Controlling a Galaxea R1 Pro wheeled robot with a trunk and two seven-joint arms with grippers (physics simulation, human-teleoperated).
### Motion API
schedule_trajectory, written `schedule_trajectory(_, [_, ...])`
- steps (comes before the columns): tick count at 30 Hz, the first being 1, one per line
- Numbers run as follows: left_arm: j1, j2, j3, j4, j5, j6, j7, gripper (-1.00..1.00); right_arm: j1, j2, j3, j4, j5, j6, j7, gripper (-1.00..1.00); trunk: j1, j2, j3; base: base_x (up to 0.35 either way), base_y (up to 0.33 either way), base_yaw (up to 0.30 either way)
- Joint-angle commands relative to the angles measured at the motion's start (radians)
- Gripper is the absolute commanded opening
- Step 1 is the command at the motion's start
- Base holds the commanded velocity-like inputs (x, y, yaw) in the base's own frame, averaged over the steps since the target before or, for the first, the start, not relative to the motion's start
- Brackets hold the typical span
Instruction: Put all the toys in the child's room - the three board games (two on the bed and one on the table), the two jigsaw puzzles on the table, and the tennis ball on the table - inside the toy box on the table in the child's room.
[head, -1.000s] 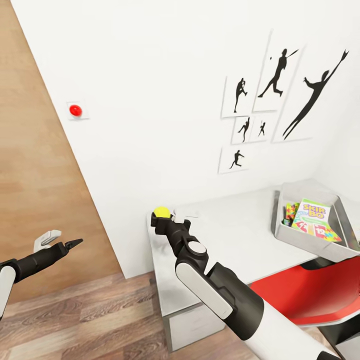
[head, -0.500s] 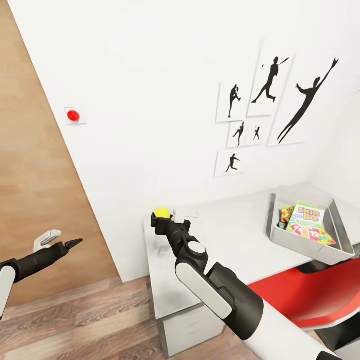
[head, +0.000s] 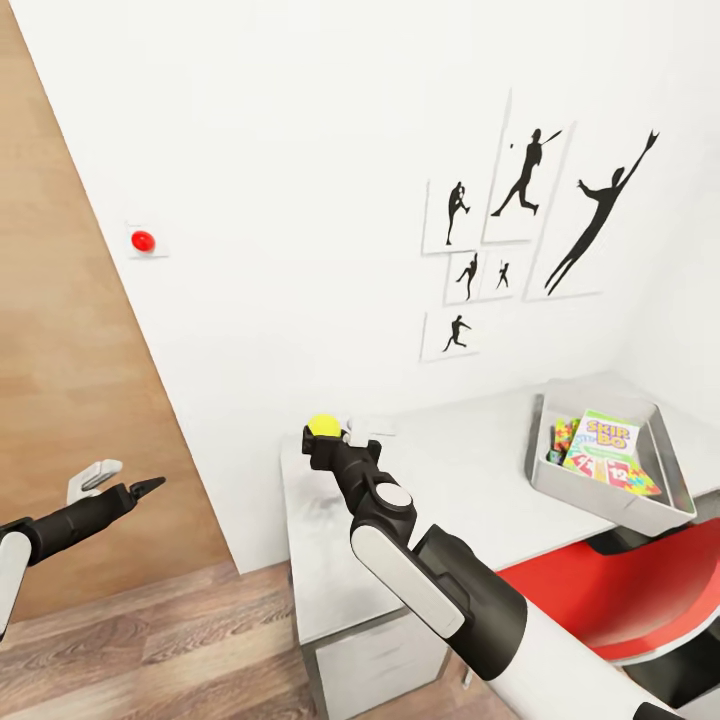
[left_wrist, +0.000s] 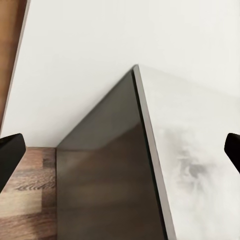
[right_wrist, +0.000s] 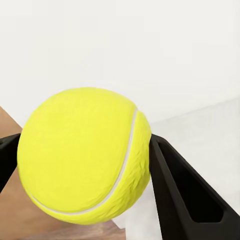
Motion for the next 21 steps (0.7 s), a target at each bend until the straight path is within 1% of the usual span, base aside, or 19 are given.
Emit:
schedule_trajectory(1, [-0.001,0.000,0.002,0.000,0.000,0.006,-0.003,1.00,-0.001,0.000,0.001,-0.001,-0.007,0.001,-0.005,-1.00,0.001,-0.002,-0.001,0.000,-0.001,0.000])
schedule_trajectory(6, [-0.001,0.000,0.002,0.000,0.000,0.006,-0.003,1.00,-0.001,0.000,0.001,0.004,-0.007,0.001,-0.005,-1.00,0.001,-0.002,0.008,0.006,-0.022,0.000])
schedule_trajectory(12, [-0.001,0.000,0.002,0.000,0.000,0.006,-0.003,1.00,-0.001,0.000,0.001,0.008,-0.007,0.001,-0.005,-1.00,0.001,-0.002,0.018,0.063,-0.190,0.000])
schedule_trajectory(18, [-0.001,0.000,0.002,0.000,0.000,0.006,-0.002,1.00,-0.001,0.000,0.001,0.008,-0.007,0.001,-0.005,-1.00,0.001,-0.002,0.027,0.019,-0.050,0.000])
schedule_trajectory(21, [-0.001,0.000,0.002,0.000,0.000,0.006,-0.003,1.00,-0.001,0.000,0.001,0.008,-0.007,0.001,-0.005,-1.00,0.001,-0.002,0.032,0.003,-0.150,0.000])
